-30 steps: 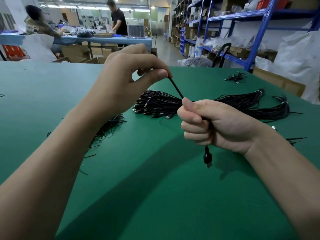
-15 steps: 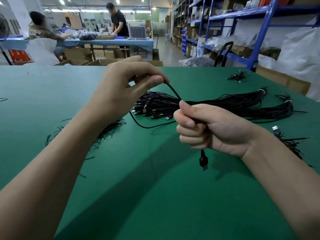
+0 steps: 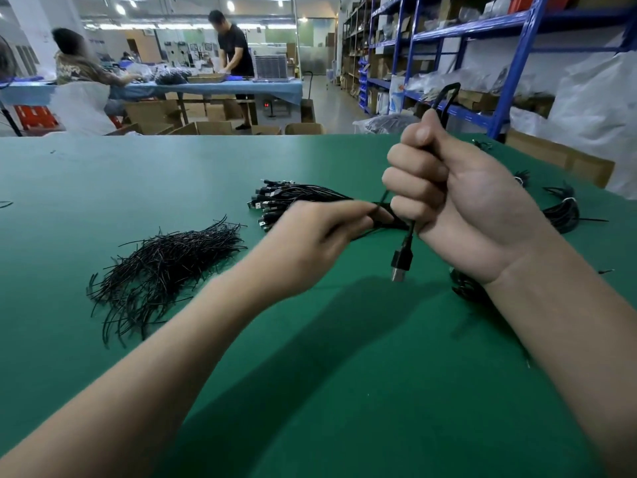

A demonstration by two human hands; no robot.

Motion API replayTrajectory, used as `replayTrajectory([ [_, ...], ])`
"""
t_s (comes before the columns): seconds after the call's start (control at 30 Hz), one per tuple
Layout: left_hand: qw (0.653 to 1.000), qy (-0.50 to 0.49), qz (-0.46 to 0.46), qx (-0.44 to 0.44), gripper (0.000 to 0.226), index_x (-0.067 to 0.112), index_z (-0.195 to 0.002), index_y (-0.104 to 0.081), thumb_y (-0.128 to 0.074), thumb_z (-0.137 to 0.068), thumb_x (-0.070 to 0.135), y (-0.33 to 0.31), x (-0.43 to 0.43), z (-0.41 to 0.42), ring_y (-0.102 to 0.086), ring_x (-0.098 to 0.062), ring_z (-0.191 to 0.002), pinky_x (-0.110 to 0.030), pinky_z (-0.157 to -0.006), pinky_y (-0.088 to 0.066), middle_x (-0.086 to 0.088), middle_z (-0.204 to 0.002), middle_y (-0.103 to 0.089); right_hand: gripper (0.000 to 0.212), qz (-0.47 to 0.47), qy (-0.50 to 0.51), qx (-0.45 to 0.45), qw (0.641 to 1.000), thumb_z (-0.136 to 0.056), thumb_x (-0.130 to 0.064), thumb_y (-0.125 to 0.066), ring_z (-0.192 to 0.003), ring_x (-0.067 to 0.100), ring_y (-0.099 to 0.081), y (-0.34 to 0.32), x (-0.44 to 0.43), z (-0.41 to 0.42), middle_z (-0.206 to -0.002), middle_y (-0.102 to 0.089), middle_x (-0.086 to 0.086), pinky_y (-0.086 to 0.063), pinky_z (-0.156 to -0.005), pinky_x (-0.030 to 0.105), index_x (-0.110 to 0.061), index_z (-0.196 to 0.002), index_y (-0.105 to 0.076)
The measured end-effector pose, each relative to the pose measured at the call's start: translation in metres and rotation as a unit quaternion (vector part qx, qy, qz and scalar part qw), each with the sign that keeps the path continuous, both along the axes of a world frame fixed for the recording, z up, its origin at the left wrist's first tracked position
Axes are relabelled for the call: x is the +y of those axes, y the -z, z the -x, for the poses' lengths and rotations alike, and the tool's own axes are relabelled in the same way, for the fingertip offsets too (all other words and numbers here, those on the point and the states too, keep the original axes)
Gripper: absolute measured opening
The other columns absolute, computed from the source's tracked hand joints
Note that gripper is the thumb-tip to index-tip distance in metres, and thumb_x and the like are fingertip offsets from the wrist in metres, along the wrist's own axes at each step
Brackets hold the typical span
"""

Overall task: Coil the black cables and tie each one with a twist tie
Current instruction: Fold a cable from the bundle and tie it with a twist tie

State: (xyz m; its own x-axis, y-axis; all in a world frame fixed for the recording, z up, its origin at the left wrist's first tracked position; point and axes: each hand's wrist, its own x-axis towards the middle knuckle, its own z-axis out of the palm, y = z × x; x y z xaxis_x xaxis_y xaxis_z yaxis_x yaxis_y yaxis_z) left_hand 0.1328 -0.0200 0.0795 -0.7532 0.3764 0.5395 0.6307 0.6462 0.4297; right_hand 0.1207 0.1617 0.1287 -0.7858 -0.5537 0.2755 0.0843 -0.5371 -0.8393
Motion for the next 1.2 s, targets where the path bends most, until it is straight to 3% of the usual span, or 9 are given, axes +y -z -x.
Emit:
replayTrajectory([
  [0.17,0.997,-0.035,0.066,-0.027,0.025,0.027,-0.121,-0.069,-0.05,-0.106,0.026,0.0,0.011,-0.005,-0.046,-0.005,-0.056,-0.025,-0.061,-0.041,0.015,-0.057,-0.054,0.035,-0.071,0.151,0.028,0.986,-0.11,-0.032,-0.033,-0.05,0.008,-0.044,0.014,0.003,0.011,-0.06,-0.049,-0.005,-0.038,-0.045,0.018,-0.013,-0.087,-0.053],
  [0.23,0.991,-0.054,0.121,-0.023,0.027,0.029,-0.12,-0.069,-0.047,-0.106,0.031,-0.008,0.01,-0.009,-0.056,-0.011,-0.066,-0.038,-0.073,-0.049,0.01,-0.074,-0.067,0.039,-0.103,0.202,0.054,0.972,-0.111,-0.029,-0.03,-0.065,0.017,-0.069,0.02,0.0,0.013,-0.07,-0.069,0.003,-0.054,-0.059,0.024,-0.007,-0.093,-0.058],
  [0.3,0.984,-0.071,0.16,-0.021,0.029,0.031,-0.118,-0.069,-0.043,-0.106,0.036,-0.013,0.013,-0.015,-0.065,-0.026,-0.084,-0.043,-0.078,-0.05,0.0,-0.092,-0.074,0.043,-0.128,0.231,0.081,0.961,-0.112,-0.027,-0.027,-0.084,0.026,-0.076,0.025,-0.006,0.012,-0.084,-0.076,0.012,-0.06,-0.072,0.028,-0.003,-0.097,-0.059],
  [0.43,0.972,-0.085,0.217,-0.014,0.031,0.028,-0.113,-0.07,-0.041,-0.106,0.036,-0.019,0.021,-0.024,-0.064,-0.028,-0.092,-0.044,-0.079,-0.049,-0.002,-0.096,-0.073,0.042,-0.149,0.278,0.106,0.943,-0.112,-0.026,-0.028,-0.087,0.027,-0.077,0.033,-0.016,0.009,-0.089,-0.077,0.015,-0.061,-0.075,0.028,-0.002,-0.097,-0.059],
  [0.67,0.967,-0.095,0.237,-0.014,0.033,0.022,-0.107,-0.065,-0.037,-0.106,0.04,-0.029,0.028,-0.033,-0.061,-0.033,-0.083,-0.044,-0.075,-0.05,-0.004,-0.084,-0.065,0.041,0.047,0.243,-0.054,0.967,-0.112,-0.025,-0.025,-0.087,0.03,-0.077,0.023,-0.009,0.008,-0.088,-0.077,0.018,-0.06,-0.069,0.028,0.001,-0.1,-0.055],
  [0.77,0.962,-0.096,0.253,0.036,0.035,0.024,-0.104,-0.066,-0.036,-0.106,0.041,-0.036,0.027,-0.038,-0.063,-0.032,-0.082,-0.045,-0.074,-0.05,-0.001,-0.085,-0.066,0.041,-0.067,0.267,0.063,0.959,-0.112,-0.027,-0.027,-0.084,0.024,-0.077,0.025,-0.012,0.003,-0.085,-0.078,0.011,-0.06,-0.069,0.026,-0.002,-0.098,-0.057],
  [0.9,0.972,-0.06,0.215,0.075,0.03,0.026,-0.091,-0.071,-0.047,-0.102,0.04,-0.054,0.009,-0.039,-0.063,-0.023,-0.07,-0.043,-0.069,-0.051,0.004,-0.077,-0.069,0.043,-0.261,0.282,0.285,0.878,-0.109,-0.032,-0.038,-0.051,0.013,-0.061,0.035,-0.017,-0.002,-0.06,-0.065,0.001,-0.047,-0.05,0.026,-0.011,-0.077,-0.057],
  [0.97,0.979,-0.027,0.191,0.073,0.026,0.024,-0.089,-0.076,-0.057,-0.1,0.037,-0.061,0.001,-0.039,-0.056,-0.009,-0.059,-0.033,-0.064,-0.047,0.006,-0.07,-0.069,0.05,-0.285,0.251,0.293,0.878,-0.104,-0.047,-0.038,-0.046,0.011,-0.049,0.036,-0.021,-0.005,-0.052,-0.057,-0.004,-0.038,-0.048,0.024,-0.017,-0.066,-0.05],
  [1.2,0.989,-0.037,0.05,0.134,0.036,0.016,-0.073,-0.06,-0.065,-0.093,0.045,-0.077,-0.018,-0.044,-0.043,-0.008,-0.052,-0.011,-0.05,-0.032,0.012,-0.055,-0.045,0.075,-0.338,0.043,0.196,0.92,-0.093,-0.068,-0.021,-0.045,0.015,-0.027,0.028,-0.011,-0.011,-0.051,-0.031,0.008,-0.024,-0.045,0.022,-0.013,-0.063,-0.063],
])
